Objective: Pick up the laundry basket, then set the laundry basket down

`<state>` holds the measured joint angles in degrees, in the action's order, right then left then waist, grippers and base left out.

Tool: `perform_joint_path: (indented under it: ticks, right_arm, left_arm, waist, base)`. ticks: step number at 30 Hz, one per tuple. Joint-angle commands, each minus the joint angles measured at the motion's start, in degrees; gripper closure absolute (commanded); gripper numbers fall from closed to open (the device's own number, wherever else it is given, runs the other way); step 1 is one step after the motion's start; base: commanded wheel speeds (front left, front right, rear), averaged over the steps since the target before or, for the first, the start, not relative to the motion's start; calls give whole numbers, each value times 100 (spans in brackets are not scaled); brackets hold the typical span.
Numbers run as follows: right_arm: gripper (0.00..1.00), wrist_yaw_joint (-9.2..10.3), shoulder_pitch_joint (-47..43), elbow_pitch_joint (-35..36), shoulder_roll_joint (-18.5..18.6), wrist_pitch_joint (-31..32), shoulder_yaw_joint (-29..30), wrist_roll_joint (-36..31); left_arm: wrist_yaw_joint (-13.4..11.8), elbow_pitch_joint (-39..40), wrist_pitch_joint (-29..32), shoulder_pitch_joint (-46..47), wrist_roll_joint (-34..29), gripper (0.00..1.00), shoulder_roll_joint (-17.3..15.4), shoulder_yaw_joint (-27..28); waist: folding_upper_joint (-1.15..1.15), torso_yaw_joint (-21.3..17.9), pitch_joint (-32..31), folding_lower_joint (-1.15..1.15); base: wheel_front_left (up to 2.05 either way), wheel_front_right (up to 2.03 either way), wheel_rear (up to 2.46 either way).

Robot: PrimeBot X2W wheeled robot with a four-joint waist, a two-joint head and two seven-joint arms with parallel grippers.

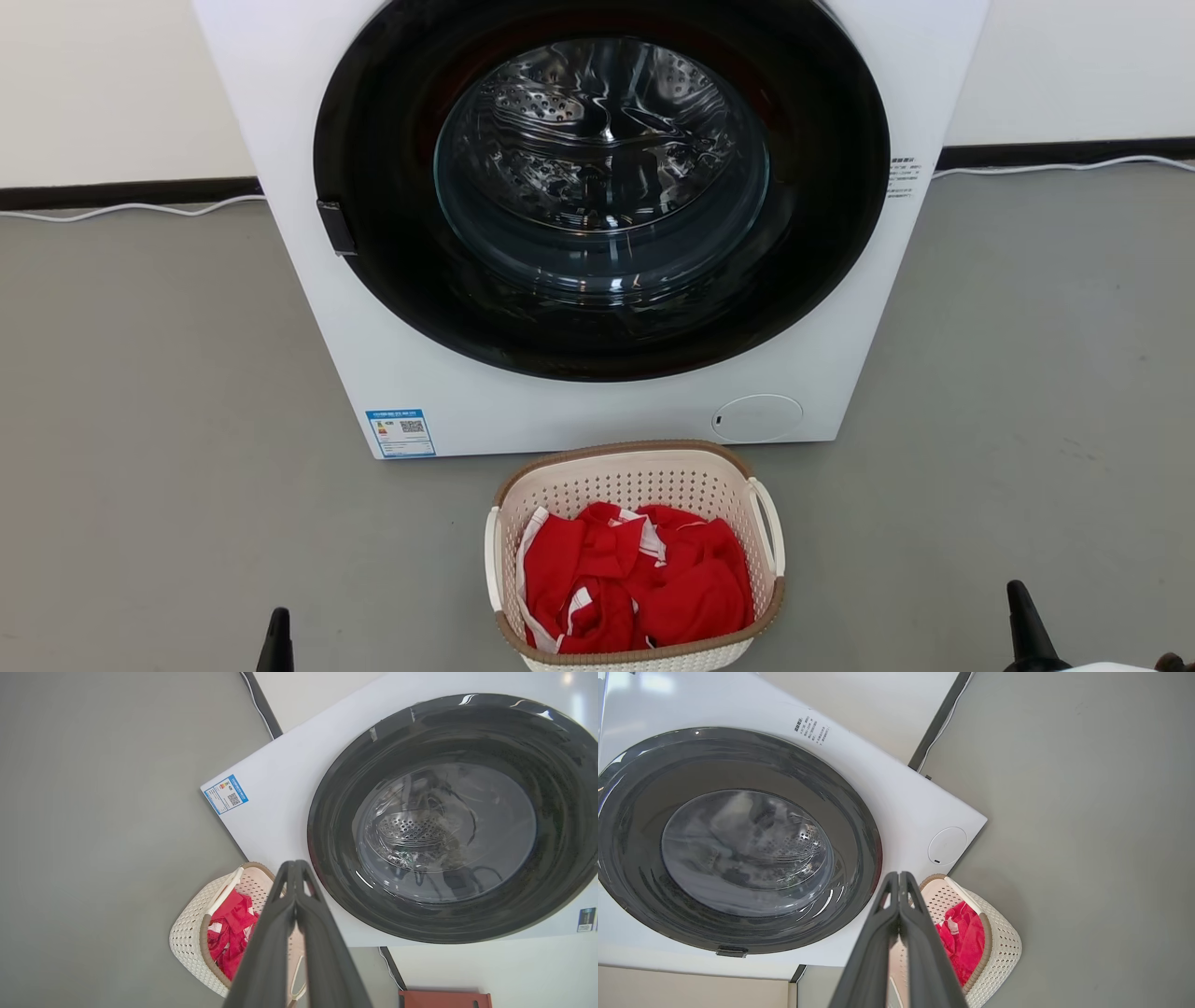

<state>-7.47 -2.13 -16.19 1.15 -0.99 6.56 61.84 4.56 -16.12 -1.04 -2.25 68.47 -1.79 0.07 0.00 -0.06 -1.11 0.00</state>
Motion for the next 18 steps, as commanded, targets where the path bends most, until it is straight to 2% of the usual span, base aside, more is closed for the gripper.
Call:
perform_joint_path:
  ticks: [1,18]
  right_arm:
    - [100,-5,285,157,116,53,-57,182]
    - [100,-4,506,181,139,333,-36,1334]
  left_arm:
    - [57,152,39,300,133,100,-82,164]
    - [152,174,328,520,1036,100,-94,359]
  waist:
    - [0,0,3,0]
    - [0,3,54,0]
  base:
    - [0,0,0]
    - [0,0,0]
